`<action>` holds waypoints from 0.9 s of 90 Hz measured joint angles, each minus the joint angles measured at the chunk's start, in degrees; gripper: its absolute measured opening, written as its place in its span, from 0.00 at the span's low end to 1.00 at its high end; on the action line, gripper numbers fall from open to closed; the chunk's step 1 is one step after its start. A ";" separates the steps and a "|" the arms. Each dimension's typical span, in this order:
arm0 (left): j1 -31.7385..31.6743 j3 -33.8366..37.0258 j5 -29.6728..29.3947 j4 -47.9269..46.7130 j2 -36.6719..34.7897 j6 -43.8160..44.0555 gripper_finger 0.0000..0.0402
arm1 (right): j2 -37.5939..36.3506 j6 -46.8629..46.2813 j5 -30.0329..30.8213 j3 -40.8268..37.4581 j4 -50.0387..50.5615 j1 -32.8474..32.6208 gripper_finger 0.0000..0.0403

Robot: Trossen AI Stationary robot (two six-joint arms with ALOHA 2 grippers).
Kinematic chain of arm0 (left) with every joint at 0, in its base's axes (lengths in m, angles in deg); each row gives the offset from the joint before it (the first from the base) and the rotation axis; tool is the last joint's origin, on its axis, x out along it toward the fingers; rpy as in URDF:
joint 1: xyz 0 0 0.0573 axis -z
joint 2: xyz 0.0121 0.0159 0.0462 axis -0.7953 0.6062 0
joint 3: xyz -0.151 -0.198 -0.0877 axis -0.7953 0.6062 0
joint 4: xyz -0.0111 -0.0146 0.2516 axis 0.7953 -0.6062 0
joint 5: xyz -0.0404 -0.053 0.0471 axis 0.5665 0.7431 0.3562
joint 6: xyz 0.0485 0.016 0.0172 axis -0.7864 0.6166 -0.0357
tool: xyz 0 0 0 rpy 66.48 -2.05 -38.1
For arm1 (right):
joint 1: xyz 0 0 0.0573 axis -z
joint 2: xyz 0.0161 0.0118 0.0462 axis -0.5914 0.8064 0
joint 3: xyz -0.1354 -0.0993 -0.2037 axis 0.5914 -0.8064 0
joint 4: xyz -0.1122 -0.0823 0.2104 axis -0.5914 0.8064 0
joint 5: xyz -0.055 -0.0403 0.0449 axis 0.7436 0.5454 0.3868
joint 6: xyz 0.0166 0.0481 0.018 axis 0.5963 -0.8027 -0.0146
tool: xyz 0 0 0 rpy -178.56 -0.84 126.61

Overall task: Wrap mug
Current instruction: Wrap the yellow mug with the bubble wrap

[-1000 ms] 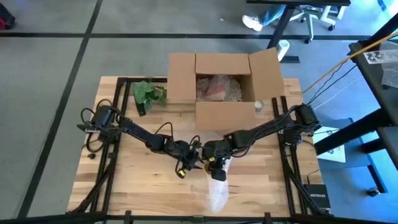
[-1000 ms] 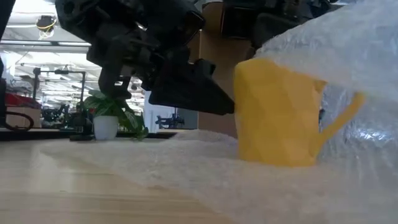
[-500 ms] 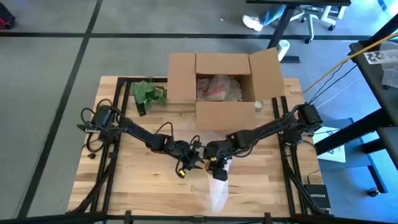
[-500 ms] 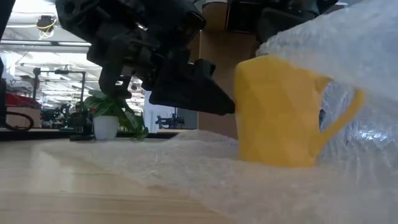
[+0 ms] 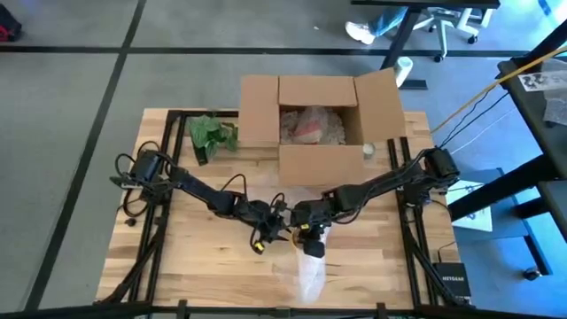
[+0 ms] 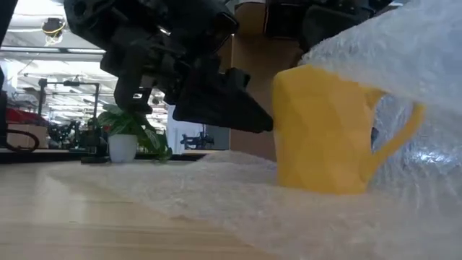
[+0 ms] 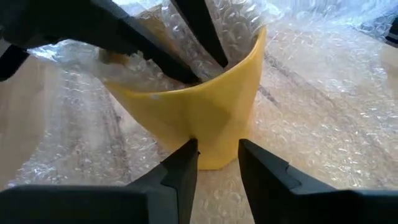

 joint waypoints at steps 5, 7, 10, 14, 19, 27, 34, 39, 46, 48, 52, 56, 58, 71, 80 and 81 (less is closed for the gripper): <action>0.00 0.00 0.00 0.00 -0.02 -0.04 0.25 | -0.58 -0.60 -0.18 0.00 0.72 0.00 0.22; 0.00 0.00 -0.02 0.00 -0.02 -0.06 0.25 | -0.80 -0.68 -0.20 0.08 1.08 0.02 0.23; 0.00 0.00 -0.01 0.00 -0.02 -0.07 0.25 | -1.13 -0.67 0.00 0.56 2.07 0.04 0.24; 0.00 0.00 0.00 0.00 -0.02 -0.07 0.25 | -1.54 -0.55 0.75 1.36 3.80 0.04 0.24; 0.00 0.00 -0.01 -0.01 -0.04 -0.07 0.25 | -1.64 0.30 1.58 2.86 5.96 0.04 0.25; 0.00 0.00 -0.02 -0.02 -0.07 -0.02 0.25 | -1.64 1.45 2.31 5.42 8.71 0.04 0.25; 0.00 0.00 0.00 -0.10 -0.11 -0.02 0.25 | -1.64 2.60 3.63 7.64 11.25 0.04 0.25; 0.00 0.00 -0.01 -0.33 -0.11 -0.02 0.25 | -1.68 3.32 5.03 9.00 13.55 0.03 0.25; 0.00 -0.02 -0.01 -0.75 -0.11 0.04 0.25 | -1.69 3.70 6.26 11.15 16.91 0.04 0.25; 0.00 -0.02 0.00 -0.88 -0.11 0.07 0.25 | -1.69 3.72 6.41 11.79 17.86 0.00 0.25; 0.00 -0.02 0.01 -1.01 -0.11 0.11 0.25 | -1.72 3.70 6.59 12.87 19.49 -0.03 0.25; 0.00 -0.02 -0.01 -0.98 -0.11 0.16 0.25 | -1.75 3.45 6.61 13.51 20.87 -0.51 0.25; 0.00 -0.02 0.01 -1.02 -0.11 0.20 0.25 | -1.75 3.16 6.62 13.65 21.48 -0.75 0.24; 0.04 -0.02 0.01 -1.87 -0.11 0.20 0.25 | -1.75 0.68 6.89 13.83 23.99 -3.25 0.17; 0.04 -0.02 0.01 -2.13 -0.11 0.20 0.25 | -1.75 0.44 9.42 13.86 23.92 -5.53 0.05; 0.02 -0.02 0.01 -2.19 -0.11 0.22 0.25 | -1.75 0.43 9.87 13.86 23.85 -5.77 0.04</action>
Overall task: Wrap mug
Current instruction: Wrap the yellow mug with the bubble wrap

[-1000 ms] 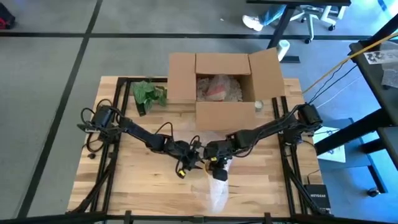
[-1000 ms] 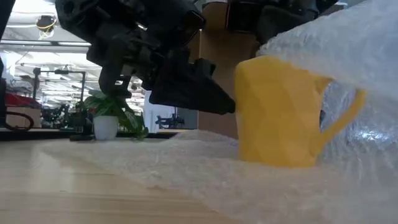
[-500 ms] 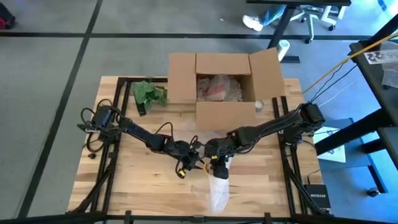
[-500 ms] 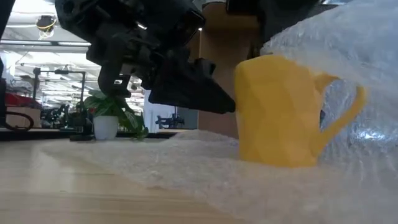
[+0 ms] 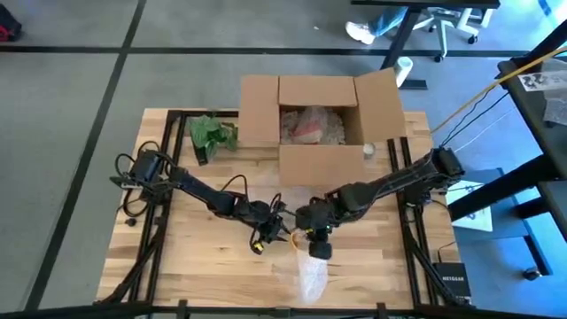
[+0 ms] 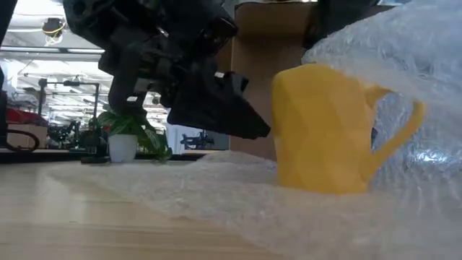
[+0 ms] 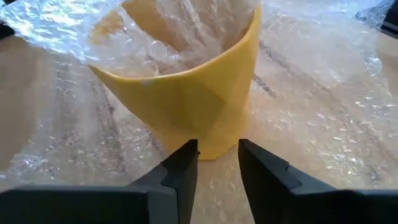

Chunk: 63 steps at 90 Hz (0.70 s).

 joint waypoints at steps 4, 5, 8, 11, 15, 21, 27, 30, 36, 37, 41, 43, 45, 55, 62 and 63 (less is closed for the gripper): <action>0.00 0.00 0.00 -0.08 0.00 0.00 0.25 | -0.01 -0.15 1.72 0.06 -0.39 -0.98 0.02; 0.00 0.00 0.00 -0.05 0.00 0.00 0.25 | -0.08 -0.43 2.15 0.09 -0.40 -1.21 0.02; 0.00 0.00 0.00 0.05 0.00 0.00 0.25 | -0.28 -1.36 3.17 0.11 -0.35 -1.80 0.02; 0.00 0.00 0.00 0.02 0.00 0.00 0.25 | -0.46 -1.96 3.95 0.11 -0.29 -2.24 0.02; 0.00 0.00 0.00 0.03 0.00 0.00 0.25 | -0.60 -2.82 4.38 0.20 -0.34 -2.97 0.01; 0.00 0.00 0.00 0.01 0.00 0.01 0.25 | -0.60 -3.99 4.80 0.20 -0.42 -4.33 0.00; -0.02 0.00 0.00 0.01 0.00 0.00 0.25 | -0.57 -5.88 5.85 0.20 -0.41 -5.86 0.01; 0.00 0.00 -0.01 0.04 0.00 0.01 0.25 | -0.57 -6.61 6.16 0.17 -0.49 -6.55 0.00; -0.02 0.02 0.00 0.02 0.00 0.00 0.25 | -0.57 -8.10 7.12 0.11 -0.60 -7.88 0.00; -0.02 0.00 0.00 0.02 0.00 0.00 0.25 | -0.57 -8.50 7.31 0.09 -0.59 -8.10 0.00; -0.04 0.00 0.00 0.04 0.00 -0.03 0.25 | -0.55 -9.14 8.06 0.04 -0.62 -8.79 0.00; -0.05 0.00 0.00 0.05 0.00 -0.04 0.25 | -0.55 -9.29 8.37 0.04 -0.78 -9.00 0.00; -0.07 0.00 -0.02 0.04 0.00 -0.04 0.25 | -0.49 -9.50 8.71 0.04 -1.08 -9.17 0.00; -0.07 0.00 -0.02 0.12 0.00 0.00 0.25 | -0.16 -9.94 9.32 -0.06 -2.14 -9.25 0.00; -0.07 0.00 0.00 0.13 0.00 0.00 0.25 | 0.35 -9.42 8.79 -0.86 -4.34 -9.09 0.00; -0.07 0.00 0.00 0.16 0.00 0.00 0.25 | 0.41 -9.40 8.69 -1.00 -4.42 -9.03 0.00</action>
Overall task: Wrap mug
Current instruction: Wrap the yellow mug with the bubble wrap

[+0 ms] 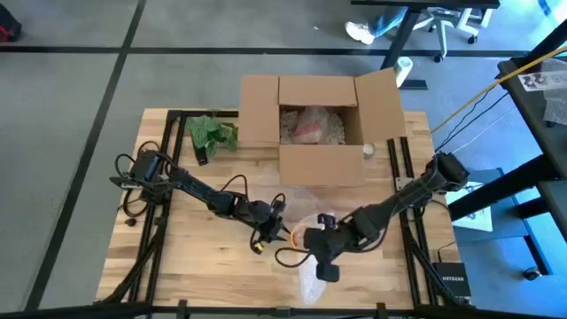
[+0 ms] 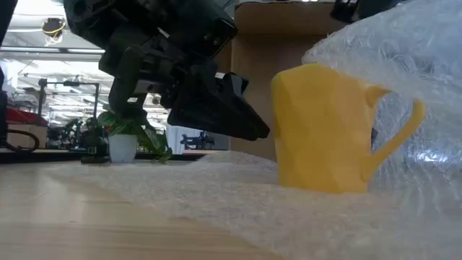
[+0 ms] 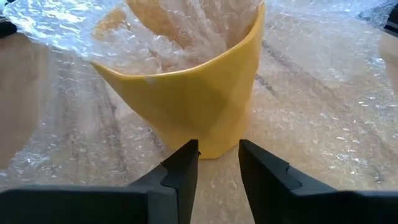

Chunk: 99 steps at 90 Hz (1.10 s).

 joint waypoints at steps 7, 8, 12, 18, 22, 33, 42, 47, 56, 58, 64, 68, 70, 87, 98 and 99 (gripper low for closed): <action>0.00 0.02 -0.02 0.05 0.02 -0.01 0.25 | 0.49 0.32 -0.41 -1.24 0.60 0.45 0.00; 0.00 0.02 -0.02 0.07 0.02 -0.02 0.25 | 0.57 0.35 -0.40 -1.40 0.50 0.59 0.00; 0.00 0.02 -0.01 0.15 0.02 -0.10 0.25 | 0.80 0.35 -0.47 -2.18 -0.52 1.02 0.00; 0.00 0.02 -0.02 0.30 0.02 -0.11 0.25 | 0.81 0.55 -0.92 -3.58 -1.75 1.78 0.00; 0.00 0.02 0.00 0.57 0.02 -0.19 0.25 | 0.81 0.77 -1.10 -4.21 -3.10 2.26 0.00; 0.00 0.08 -0.21 1.28 0.07 -0.26 0.25 | 0.79 2.97 -1.53 -4.75 -4.64 3.93 0.00; -0.07 0.09 -0.20 1.82 0.11 -0.31 0.25 | 0.84 5.39 -0.34 -4.84 -6.50 5.54 0.00; -0.02 0.09 -0.15 2.04 0.11 -0.69 0.25 | 0.90 6.41 -0.18 -4.90 -6.45 6.55 0.00; 0.00 0.09 -0.02 2.34 0.11 -1.24 0.25 | 0.90 7.71 -0.07 -4.90 -6.53 8.13 0.00; 0.00 0.09 -0.01 2.45 0.11 -1.24 0.25 | 0.90 8.04 -0.15 -4.90 -6.47 8.46 0.00; 0.00 0.09 0.04 2.72 0.11 -1.24 0.25 | 0.90 8.53 -1.09 -5.08 -6.58 9.42 0.00; 0.00 0.09 0.23 2.72 0.11 -1.21 0.25 | 0.90 8.81 -2.05 -5.73 -7.19 10.14 0.00; 0.00 0.09 0.27 2.72 0.11 -1.20 0.25 | 0.90 8.85 -2.46 -6.26 -7.62 10.40 0.00; -0.02 0.09 0.39 2.77 0.11 -1.28 0.25 | 1.41 8.05 -8.15 -13.48 -18.59 12.10 0.00; -0.09 0.07 0.66 3.05 0.11 -1.49 0.25 | 2.91 7.98 -12.28 -16.10 -25.05 12.75 0.00; -0.09 0.07 0.66 3.05 0.11 -1.49 0.25 | 3.10 8.02 -12.77 -16.21 -25.46 12.76 0.00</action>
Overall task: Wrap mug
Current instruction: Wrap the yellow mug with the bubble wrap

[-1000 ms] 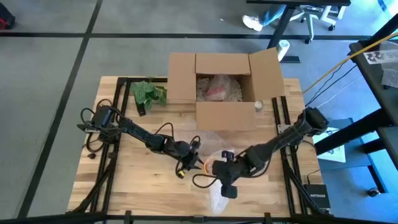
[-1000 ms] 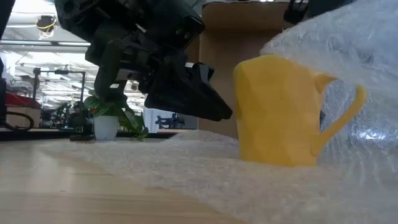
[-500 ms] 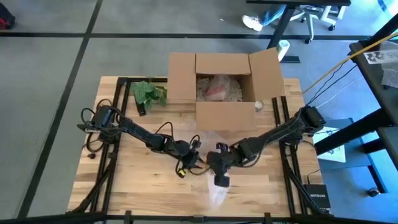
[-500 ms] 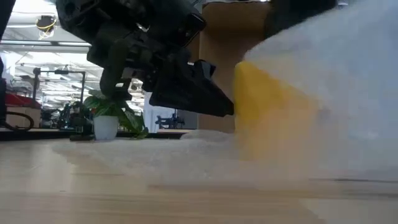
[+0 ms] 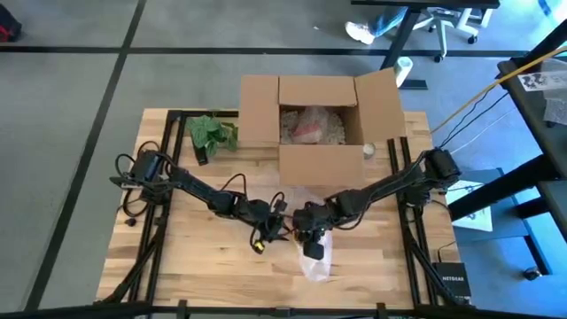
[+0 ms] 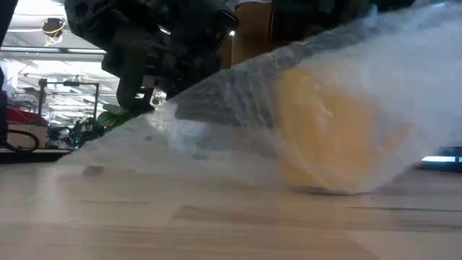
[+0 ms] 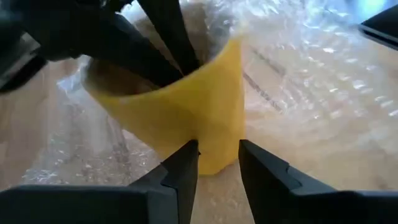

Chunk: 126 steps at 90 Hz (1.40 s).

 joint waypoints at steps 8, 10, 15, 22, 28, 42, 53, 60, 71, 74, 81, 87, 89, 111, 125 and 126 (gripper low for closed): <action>-0.02 0.00 0.38 -0.39 0.00 -0.05 0.25 | 1.39 1.44 -3.14 -0.08 -2.39 0.09 0.00; -0.02 0.00 0.40 -0.39 0.00 -0.06 0.25 | 1.52 1.81 -3.63 -0.11 -2.77 0.09 0.00; -0.02 0.00 0.73 -0.39 0.00 -0.07 0.25 | 1.81 2.06 -4.30 -0.09 -3.48 0.09 0.00; -0.04 0.02 1.35 -0.05 0.00 -0.02 0.25 | 1.70 1.90 -3.63 0.06 -3.15 0.05 0.00; -0.04 0.07 1.33 0.74 0.00 -0.03 0.25 | 1.42 1.86 -2.57 0.94 -1.27 -0.07 0.00; -0.13 0.07 0.53 2.53 0.01 0.23 0.25 | 0.88 2.52 1.38 5.28 8.04 -0.53 0.00; -0.20 -0.11 0.33 3.81 0.76 0.67 0.25 | 0.06 3.26 4.88 9.28 15.13 -1.05 0.00; -0.20 -0.11 0.39 3.96 1.82 1.37 0.25 | -0.43 3.31 6.69 11.34 18.71 -1.48 0.00; -0.15 -0.09 0.65 5.11 3.42 1.81 0.25 | -0.67 3.33 8.07 13.64 21.38 -2.14 0.00; -0.14 -0.09 0.75 5.79 3.83 1.95 0.25 | -0.84 3.35 8.38 14.29 22.00 -2.42 0.00; -0.15 -0.11 1.07 5.92 4.28 2.39 0.25 | -1.00 3.26 9.11 16.22 24.01 -3.10 0.00; -0.15 -0.09 1.08 5.72 4.31 2.79 0.25 | -1.00 3.19 10.21 17.68 26.99 -3.94 0.00; -0.15 -0.09 1.09 5.80 4.27 2.85 0.25 | -1.00 2.98 10.65 18.27 28.02 -4.30 0.00; -0.15 -0.11 1.20 6.07 4.00 3.00 0.25 | -1.09 -2.49 11.91 22.09 36.45 -8.73 0.00; -0.13 -0.09 1.25 6.19 3.98 3.02 0.25 | -1.09 -5.80 11.89 21.27 38.27 -10.62 0.00; -0.13 -0.11 1.25 6.25 3.98 3.02 0.25 | -1.09 -5.84 11.90 21.17 38.32 -10.70 0.00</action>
